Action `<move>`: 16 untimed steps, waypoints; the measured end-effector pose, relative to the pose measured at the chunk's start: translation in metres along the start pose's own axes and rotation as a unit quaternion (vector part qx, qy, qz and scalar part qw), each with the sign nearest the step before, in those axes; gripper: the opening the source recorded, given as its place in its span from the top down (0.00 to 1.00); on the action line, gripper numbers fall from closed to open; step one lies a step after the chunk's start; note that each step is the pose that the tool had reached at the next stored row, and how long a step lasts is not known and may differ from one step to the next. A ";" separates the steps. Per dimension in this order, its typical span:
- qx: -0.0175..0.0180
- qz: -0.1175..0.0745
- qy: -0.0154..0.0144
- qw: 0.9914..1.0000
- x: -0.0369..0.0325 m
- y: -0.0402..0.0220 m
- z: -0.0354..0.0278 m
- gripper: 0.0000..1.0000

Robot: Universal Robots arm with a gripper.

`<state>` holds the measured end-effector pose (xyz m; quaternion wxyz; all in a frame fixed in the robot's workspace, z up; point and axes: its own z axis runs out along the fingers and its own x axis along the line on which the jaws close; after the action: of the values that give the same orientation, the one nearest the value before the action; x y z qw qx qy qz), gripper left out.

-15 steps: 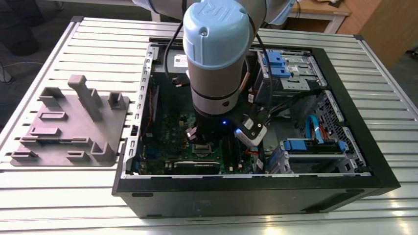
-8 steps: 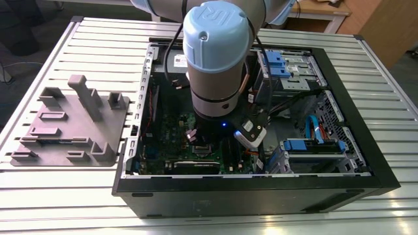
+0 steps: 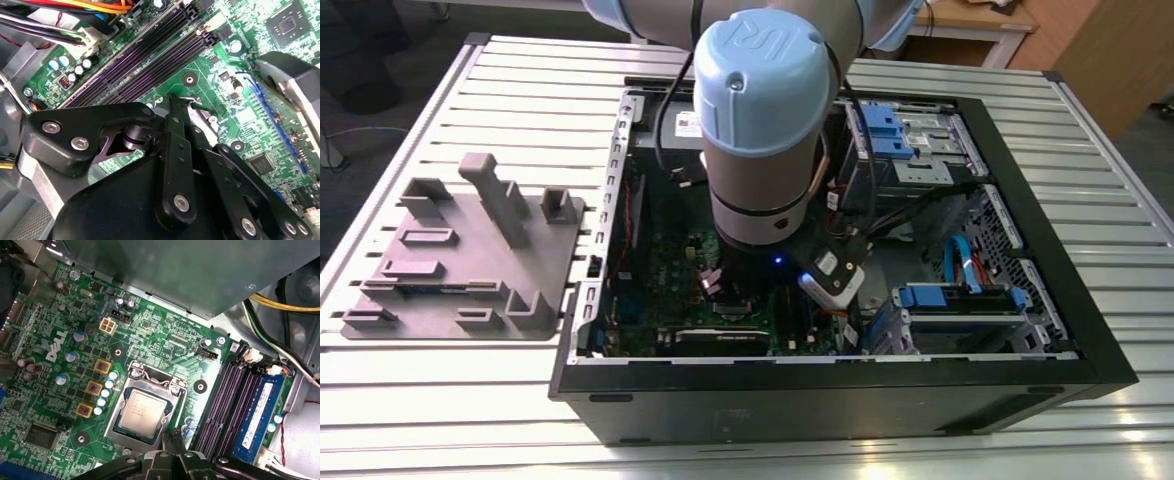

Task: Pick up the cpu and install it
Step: 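Install the first cpu locking lever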

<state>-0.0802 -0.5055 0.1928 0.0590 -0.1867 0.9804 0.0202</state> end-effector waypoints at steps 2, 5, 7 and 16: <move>0.000 0.000 0.000 1.000 0.0002 -0.0009 0.0007 0.89; 0.000 0.000 0.000 1.000 -0.0001 -0.0026 0.0018 0.89; 0.000 0.000 0.000 1.000 -0.0002 -0.0041 0.0023 0.89; 0.000 0.000 0.000 1.000 -0.0008 -0.0068 0.0031 0.89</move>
<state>-0.0766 -0.5114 0.1896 0.0590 -0.1869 0.9804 0.0202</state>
